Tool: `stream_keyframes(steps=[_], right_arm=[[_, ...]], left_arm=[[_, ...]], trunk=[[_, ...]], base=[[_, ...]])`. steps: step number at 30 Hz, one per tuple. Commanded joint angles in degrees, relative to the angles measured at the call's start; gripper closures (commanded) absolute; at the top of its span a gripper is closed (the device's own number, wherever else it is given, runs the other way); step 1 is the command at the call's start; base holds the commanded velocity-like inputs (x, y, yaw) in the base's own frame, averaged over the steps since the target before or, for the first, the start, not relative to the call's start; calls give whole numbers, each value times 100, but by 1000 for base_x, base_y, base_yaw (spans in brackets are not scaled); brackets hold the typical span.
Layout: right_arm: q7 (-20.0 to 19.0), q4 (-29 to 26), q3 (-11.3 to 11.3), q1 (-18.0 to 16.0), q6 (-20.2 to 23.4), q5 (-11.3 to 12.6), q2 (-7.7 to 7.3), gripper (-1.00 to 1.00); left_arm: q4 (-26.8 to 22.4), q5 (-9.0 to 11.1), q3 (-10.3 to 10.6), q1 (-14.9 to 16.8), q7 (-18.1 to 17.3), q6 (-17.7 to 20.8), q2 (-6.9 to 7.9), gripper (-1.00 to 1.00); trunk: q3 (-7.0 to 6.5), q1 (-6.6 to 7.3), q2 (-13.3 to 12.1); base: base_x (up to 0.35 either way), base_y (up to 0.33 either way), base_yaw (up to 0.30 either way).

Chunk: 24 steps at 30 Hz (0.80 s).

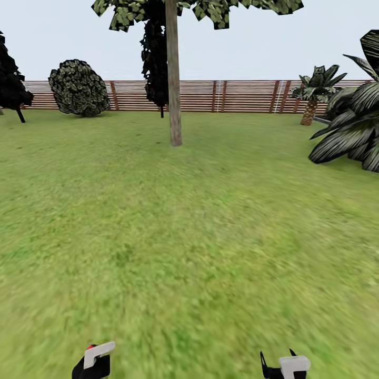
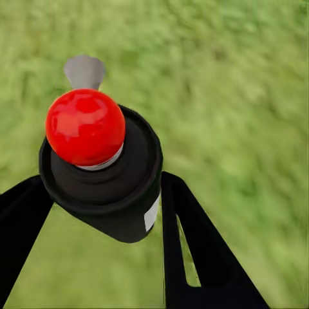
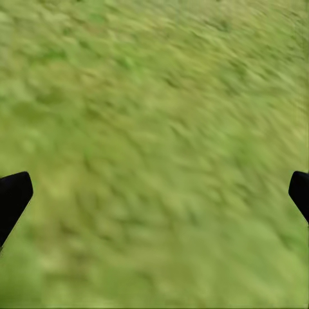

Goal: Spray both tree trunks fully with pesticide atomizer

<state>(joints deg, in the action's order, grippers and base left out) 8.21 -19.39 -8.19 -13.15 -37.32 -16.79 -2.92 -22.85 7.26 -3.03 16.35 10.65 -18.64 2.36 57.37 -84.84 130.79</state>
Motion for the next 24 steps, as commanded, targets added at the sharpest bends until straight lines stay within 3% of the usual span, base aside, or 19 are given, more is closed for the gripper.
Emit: stream_keyframes(steps=[1,8,24], right_arm=[[31,6,-24,-4,-14,-62,2,-100],[31,6,-24,-4,-13,-62,2,-100],[29,6,-16,-4,-15,-62,2,-100]], left_arm=[[2,56,13,2,-1,-23,1,100],[9,57,13,2,-3,-17,1,100],[9,56,13,2,-2,-18,1,100]], trunk=[[5,-2,2],[5,-2,2],[5,-2,2]], base=[[338,0,44],[338,0,123],[338,0,6]])
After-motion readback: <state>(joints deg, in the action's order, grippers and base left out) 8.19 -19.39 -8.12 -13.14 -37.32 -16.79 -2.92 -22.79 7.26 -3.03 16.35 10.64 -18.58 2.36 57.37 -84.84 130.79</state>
